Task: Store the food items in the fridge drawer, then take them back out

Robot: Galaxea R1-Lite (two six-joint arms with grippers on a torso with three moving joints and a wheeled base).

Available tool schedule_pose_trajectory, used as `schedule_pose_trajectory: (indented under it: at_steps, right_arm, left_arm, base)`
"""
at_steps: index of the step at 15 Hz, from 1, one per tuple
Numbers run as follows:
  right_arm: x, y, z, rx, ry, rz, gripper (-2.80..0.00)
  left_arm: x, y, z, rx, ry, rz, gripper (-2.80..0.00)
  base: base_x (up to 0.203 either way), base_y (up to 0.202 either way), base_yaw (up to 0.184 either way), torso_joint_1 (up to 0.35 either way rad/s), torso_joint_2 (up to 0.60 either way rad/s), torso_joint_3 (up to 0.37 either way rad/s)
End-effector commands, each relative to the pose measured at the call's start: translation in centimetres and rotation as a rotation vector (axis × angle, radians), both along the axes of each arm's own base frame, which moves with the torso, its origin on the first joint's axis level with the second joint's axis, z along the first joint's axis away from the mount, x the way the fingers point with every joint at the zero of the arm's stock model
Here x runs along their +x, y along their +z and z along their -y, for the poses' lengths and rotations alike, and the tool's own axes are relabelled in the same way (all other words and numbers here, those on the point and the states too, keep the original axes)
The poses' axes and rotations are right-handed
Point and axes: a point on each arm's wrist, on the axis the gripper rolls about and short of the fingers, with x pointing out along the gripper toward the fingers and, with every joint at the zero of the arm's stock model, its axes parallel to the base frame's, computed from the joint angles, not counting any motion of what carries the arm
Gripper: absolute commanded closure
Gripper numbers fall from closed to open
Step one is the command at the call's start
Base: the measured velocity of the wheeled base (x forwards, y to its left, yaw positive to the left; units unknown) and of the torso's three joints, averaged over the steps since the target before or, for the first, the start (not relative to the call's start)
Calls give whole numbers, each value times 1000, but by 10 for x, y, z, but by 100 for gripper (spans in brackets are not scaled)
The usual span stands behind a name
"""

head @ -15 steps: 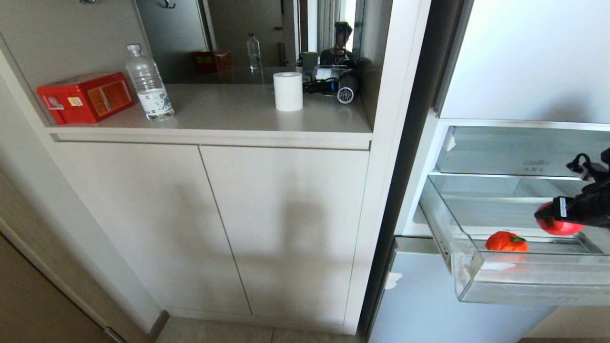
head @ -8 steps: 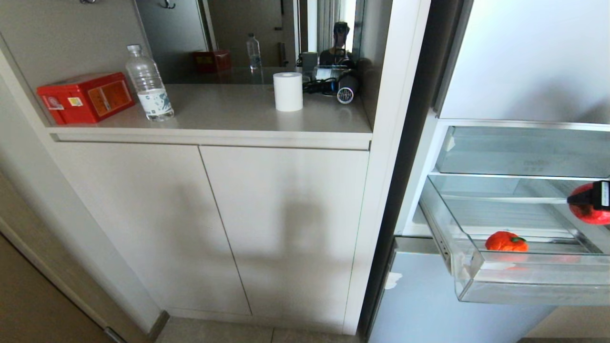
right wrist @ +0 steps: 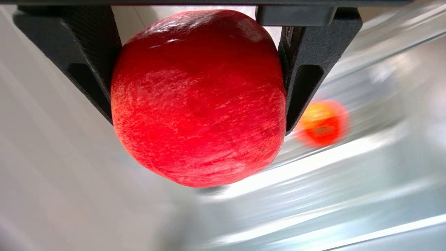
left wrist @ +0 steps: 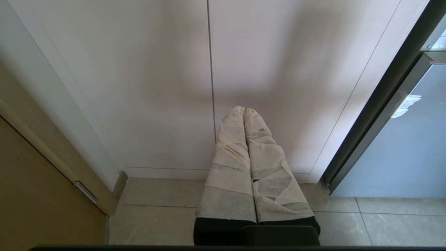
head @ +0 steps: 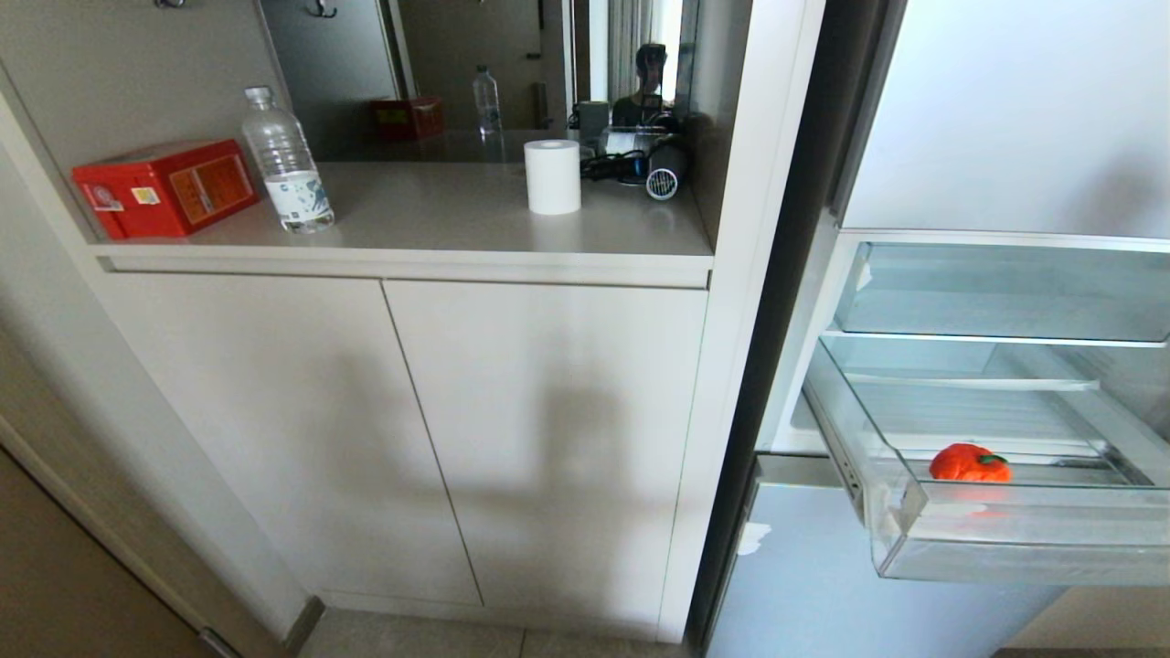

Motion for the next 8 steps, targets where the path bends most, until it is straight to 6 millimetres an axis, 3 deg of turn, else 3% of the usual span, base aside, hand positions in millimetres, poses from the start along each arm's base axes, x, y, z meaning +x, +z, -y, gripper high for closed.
schedule_pose_trajectory:
  at_steps: [1,8]
  right_arm:
    - [-45,10,-11,-63,-203,83,0]
    - [-103,22,15,-89,-735,301,0]
  left_arm:
    - [0,0,0,0,1,-2,0]
    - [0,0,0,0,1,-2,0]
  base:
    - [0,0,0,0,0,0]
    - [0,0,0,0,0,0]
